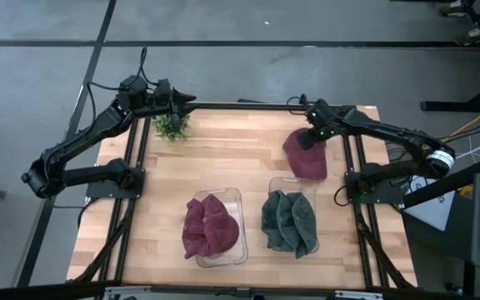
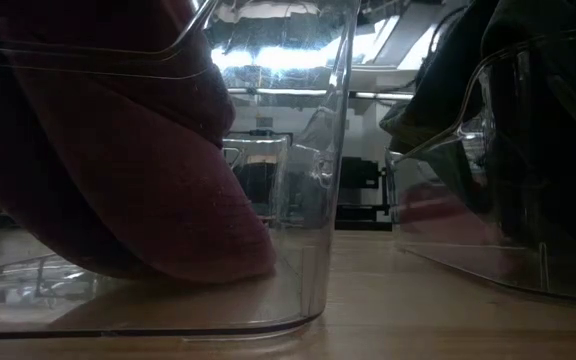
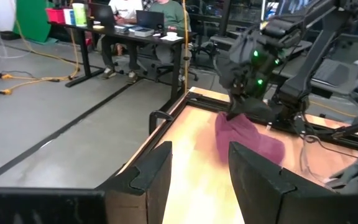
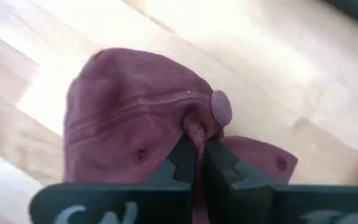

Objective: Pick & Place hat
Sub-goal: Put the pink cap in the left transparent bin

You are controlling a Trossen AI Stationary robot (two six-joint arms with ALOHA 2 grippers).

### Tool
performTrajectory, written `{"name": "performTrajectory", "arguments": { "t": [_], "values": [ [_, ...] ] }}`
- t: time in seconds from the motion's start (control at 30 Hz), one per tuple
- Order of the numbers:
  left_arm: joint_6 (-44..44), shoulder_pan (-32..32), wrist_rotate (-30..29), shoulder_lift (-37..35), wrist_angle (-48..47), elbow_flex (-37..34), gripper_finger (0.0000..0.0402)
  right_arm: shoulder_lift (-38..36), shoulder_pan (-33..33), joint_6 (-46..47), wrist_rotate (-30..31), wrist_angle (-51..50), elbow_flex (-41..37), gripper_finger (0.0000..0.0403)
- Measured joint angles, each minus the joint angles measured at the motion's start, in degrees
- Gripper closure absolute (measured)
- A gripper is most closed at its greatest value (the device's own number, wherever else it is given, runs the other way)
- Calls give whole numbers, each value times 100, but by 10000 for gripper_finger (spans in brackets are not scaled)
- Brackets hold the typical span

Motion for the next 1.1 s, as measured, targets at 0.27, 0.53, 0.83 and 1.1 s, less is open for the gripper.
{"name": "performTrajectory", "arguments": {
  "t": [0.27, 0.53, 0.83, 1.1],
  "values": [
    [0, -2, 266, 0, 0, 0, 249, -147, 205, -74, 307, -103, 585, 392],
    [-10, -1, 595, 0, 7, 0, 249, -147, 508, -444, 310, -85, 1225, 392],
    [-86, -2, 1226, 0, 58, 0, 249, -144, 974, -1068, 309, 138, 2153, 392],
    [-104, -259, 1588, 0, 54, 0, 249, -144, 1463, -1478, 298, 459, 2756, 392]
  ]
}}
